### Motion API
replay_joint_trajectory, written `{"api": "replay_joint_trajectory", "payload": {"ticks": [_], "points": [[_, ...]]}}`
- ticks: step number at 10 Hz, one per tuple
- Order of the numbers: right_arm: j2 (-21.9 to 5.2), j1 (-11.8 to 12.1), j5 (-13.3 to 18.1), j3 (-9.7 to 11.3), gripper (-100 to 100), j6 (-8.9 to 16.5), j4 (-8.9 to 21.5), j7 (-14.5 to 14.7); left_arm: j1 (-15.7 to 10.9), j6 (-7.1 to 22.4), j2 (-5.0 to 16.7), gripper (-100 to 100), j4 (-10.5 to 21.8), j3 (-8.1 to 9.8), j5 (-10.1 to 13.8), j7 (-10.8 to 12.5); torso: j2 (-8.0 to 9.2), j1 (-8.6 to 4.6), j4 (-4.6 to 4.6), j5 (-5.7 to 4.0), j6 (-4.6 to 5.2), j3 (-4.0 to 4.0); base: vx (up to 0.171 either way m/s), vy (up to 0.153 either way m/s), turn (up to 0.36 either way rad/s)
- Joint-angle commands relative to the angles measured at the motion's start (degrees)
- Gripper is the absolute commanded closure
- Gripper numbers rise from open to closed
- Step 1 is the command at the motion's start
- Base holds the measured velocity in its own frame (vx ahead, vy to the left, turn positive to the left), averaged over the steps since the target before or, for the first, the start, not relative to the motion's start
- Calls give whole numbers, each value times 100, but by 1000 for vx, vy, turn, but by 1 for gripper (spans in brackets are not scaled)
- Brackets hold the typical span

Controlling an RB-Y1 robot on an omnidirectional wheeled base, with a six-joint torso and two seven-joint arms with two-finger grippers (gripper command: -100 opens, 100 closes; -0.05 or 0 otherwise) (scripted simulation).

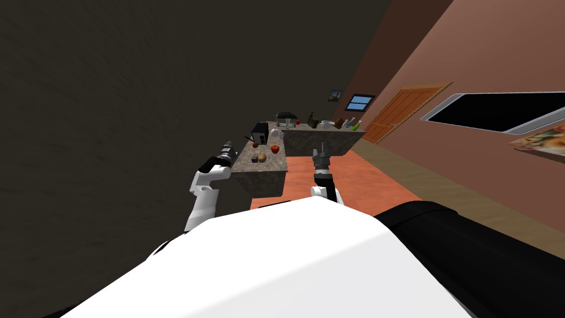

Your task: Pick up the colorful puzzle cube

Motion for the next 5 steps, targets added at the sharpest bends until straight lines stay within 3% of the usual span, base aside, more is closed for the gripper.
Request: {"api": "replay_joint_trajectory", "payload": {"ticks": [1,2,3,5], "points": [[0,0,0,0,0,0,0,0,-148,286,13,-100,147,9,11,11,0,0,0,0,0,0,3,-5,-26],[0,0,0,0,0,0,0,0,-148,422,13,-100,147,9,11,11,0,0,0,0,-1,0,0,0,0],[0,0,0,0,0,0,0,0,-432,615,39,-100,419,35,32,34,1,1,0,1,-2,0,4,-5,-37],[0,0,0,0,0,0,0,0,-452,911,39,-100,440,35,32,34,-2,0,-1,0,-2,-1,3,-2,-13]]}}
